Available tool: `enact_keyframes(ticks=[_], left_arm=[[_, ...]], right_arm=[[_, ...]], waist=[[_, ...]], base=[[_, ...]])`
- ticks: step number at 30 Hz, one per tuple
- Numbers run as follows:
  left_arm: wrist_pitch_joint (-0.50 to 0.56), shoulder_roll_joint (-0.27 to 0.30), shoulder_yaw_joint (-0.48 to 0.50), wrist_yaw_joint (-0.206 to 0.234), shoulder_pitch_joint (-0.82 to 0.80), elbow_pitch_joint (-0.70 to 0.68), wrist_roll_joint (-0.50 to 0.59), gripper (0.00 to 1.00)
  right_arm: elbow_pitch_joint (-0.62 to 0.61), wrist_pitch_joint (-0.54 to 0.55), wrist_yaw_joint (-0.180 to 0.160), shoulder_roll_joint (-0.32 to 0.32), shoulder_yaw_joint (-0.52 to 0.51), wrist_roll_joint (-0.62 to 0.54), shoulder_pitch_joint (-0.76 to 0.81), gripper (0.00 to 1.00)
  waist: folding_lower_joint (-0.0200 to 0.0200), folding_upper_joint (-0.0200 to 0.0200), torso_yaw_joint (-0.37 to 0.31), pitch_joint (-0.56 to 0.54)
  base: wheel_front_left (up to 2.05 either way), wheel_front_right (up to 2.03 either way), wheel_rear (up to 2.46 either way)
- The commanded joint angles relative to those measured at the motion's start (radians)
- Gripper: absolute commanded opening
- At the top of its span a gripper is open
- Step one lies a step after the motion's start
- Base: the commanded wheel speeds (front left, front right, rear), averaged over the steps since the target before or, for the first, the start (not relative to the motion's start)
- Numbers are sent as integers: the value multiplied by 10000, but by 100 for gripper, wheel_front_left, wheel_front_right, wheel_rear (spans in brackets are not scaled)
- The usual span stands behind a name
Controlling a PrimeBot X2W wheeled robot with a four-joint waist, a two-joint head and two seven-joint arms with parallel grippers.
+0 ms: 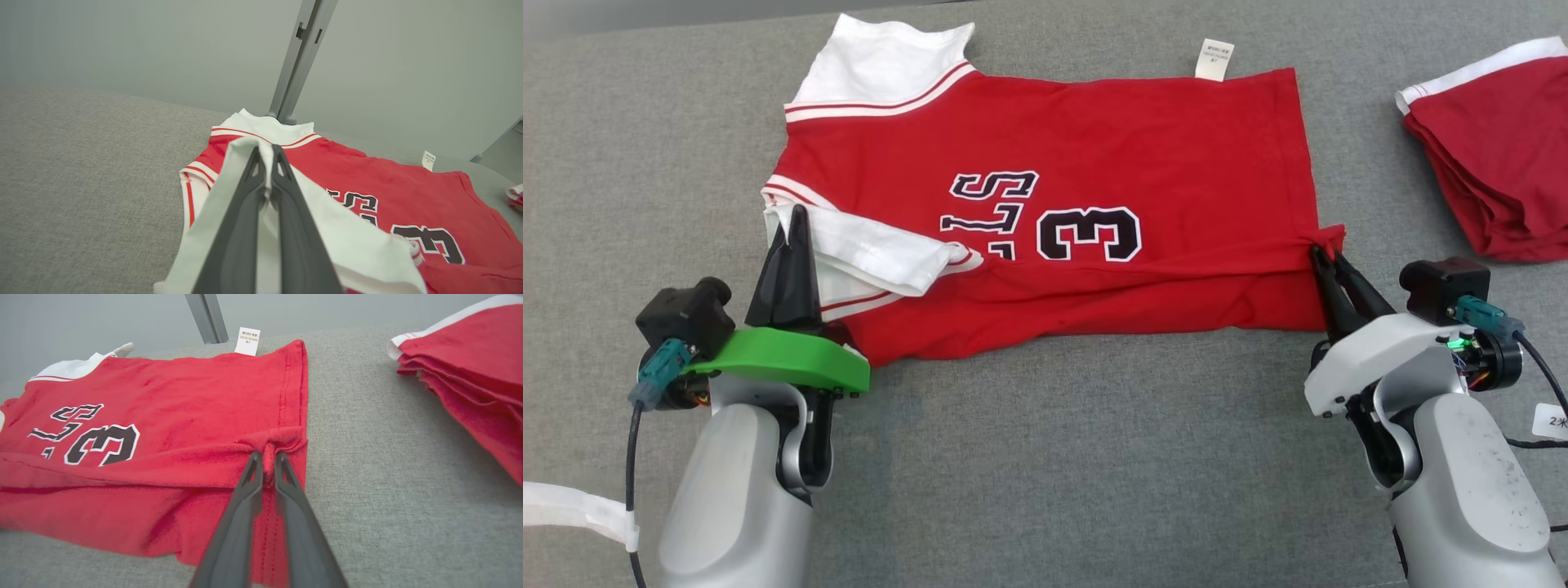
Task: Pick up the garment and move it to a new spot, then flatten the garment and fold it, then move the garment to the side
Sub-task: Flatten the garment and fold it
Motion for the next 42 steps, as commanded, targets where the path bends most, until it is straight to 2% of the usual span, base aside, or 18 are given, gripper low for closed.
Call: enact_keyframes(ticks=[1, 2, 11, 19, 26, 31, 42], left_arm=[[-78, 13, 94, -29, -237, 92, 59, 70], [-81, -1, 178, -34, -325, 144, 97, 100], [-71, -178, 507, -125, 81, -541, 293, 100], [-63, -110, 512, -161, 1391, -859, 66, 100], [1255, 231, 764, -51, 2550, -376, -621, 100], [2410, 155, 878, 29, 2934, -409, -1336, 100], [3369, -23, 1164, 398, 2418, 82, -2353, 100]], right_arm=[[78, -211, -12, -38, 46, 83, -157, 100], [130, -372, -12, -36, 87, 145, -222, 100], [69, -1267, -12, -37, -118, -305, 89, 100], [-778, -1387, -12, -37, -299, -827, 1234, 100], [-1457, -1027, -12, -37, -192, -1019, 2181, 100], [-1719, -800, -12, -36, -93, -1005, 2452, 100], [-1950, -496, -12, -36, 196, -1050, 2192, 100]], waist=[[0, 0, -81, 85], [0, 0, -90, 93], [0, 0, -44, -178], [0, 0, 8, -940], [0, 0, 66, -1472], [0, 0, 55, -1496], [0, 0, -270, -962]], base=[[0, 0, 0], [0, 0, 0], [0, 0, 0], [0, 0, 0], [0, 0, 0], [0, 0, 0], [0, 0, 0]])
